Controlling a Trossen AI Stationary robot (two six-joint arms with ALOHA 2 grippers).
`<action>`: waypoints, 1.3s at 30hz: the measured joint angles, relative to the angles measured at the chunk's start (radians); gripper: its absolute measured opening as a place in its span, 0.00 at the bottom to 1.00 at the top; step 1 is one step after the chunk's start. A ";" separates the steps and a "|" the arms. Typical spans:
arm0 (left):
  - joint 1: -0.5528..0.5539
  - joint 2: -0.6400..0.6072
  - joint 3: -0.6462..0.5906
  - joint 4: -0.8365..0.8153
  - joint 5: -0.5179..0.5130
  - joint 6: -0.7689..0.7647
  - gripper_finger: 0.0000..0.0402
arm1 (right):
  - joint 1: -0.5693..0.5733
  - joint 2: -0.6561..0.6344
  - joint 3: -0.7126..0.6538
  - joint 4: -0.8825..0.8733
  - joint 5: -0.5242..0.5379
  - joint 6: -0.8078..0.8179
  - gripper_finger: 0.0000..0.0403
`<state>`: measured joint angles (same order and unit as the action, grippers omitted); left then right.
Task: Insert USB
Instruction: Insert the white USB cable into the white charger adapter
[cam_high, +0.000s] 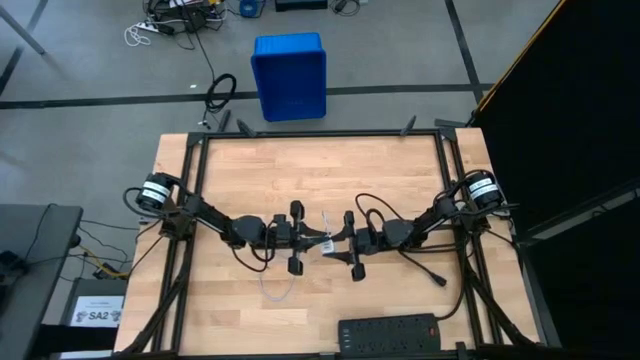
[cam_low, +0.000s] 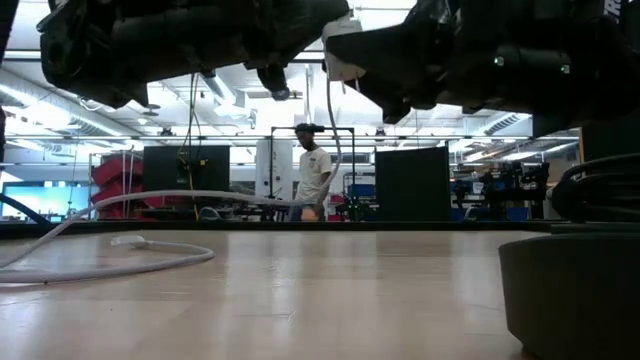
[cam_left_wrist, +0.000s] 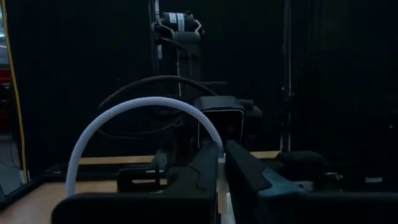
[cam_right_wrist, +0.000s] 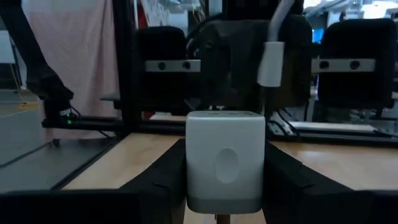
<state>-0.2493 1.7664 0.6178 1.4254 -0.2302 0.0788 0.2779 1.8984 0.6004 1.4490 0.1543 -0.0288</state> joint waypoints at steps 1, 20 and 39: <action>0.000 0.000 0.000 -0.004 0.000 0.000 0.00 | 0.002 0.000 0.000 0.017 0.000 0.000 0.29; -0.034 0.000 0.000 0.102 -0.012 0.109 0.00 | 0.000 -0.001 0.000 0.077 0.041 0.009 0.29; -0.015 0.008 0.001 0.093 -0.024 0.072 0.00 | 0.000 -0.001 0.000 0.080 0.040 0.008 0.29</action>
<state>-0.2641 1.7748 0.6189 1.5185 -0.2539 0.1505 0.2779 1.8977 0.6003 1.5295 0.1940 -0.0204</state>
